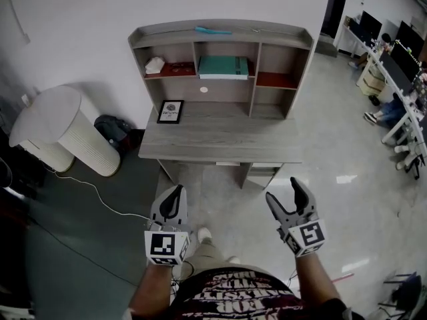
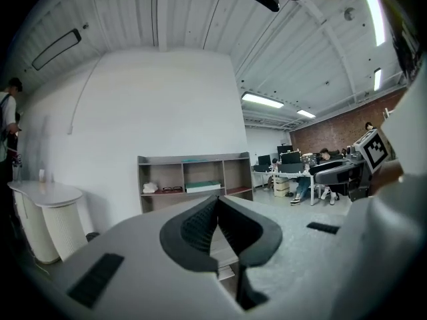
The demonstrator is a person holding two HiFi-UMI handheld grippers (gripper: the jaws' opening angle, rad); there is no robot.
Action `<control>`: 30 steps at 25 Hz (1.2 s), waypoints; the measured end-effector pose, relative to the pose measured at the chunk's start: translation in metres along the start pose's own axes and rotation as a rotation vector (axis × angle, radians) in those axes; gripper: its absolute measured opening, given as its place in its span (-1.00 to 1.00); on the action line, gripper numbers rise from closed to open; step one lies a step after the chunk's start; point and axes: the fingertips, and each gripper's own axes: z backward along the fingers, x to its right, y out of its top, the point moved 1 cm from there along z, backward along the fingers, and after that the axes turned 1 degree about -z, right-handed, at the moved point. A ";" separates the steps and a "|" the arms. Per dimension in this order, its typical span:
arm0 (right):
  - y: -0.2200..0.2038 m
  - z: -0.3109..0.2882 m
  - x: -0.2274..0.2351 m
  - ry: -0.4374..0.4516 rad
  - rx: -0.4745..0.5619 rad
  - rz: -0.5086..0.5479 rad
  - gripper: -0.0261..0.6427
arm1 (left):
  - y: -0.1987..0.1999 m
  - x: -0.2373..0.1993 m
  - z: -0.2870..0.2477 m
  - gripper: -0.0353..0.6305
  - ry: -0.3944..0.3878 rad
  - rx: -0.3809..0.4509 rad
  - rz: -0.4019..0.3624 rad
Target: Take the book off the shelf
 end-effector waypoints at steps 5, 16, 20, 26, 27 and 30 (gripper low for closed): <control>-0.003 -0.024 0.010 -0.009 0.005 -0.012 0.06 | 0.000 -0.010 -0.021 -0.88 -0.018 0.002 -0.015; 0.003 -0.114 0.028 -0.011 -0.011 -0.023 0.06 | 0.003 -0.058 -0.106 -0.88 -0.067 0.004 0.005; 0.006 -0.146 0.035 -0.016 -0.013 -0.022 0.06 | 0.003 -0.079 -0.134 -0.88 -0.083 0.003 0.035; 0.012 -0.187 0.046 -0.042 -0.020 -0.027 0.06 | 0.005 -0.110 -0.172 -0.88 -0.096 -0.004 0.030; 0.013 -0.193 0.047 -0.045 -0.023 -0.027 0.06 | 0.007 -0.115 -0.178 -0.88 -0.101 -0.003 0.031; 0.018 -0.210 0.049 -0.060 -0.016 -0.024 0.06 | 0.011 -0.128 -0.194 -0.88 -0.117 0.008 0.024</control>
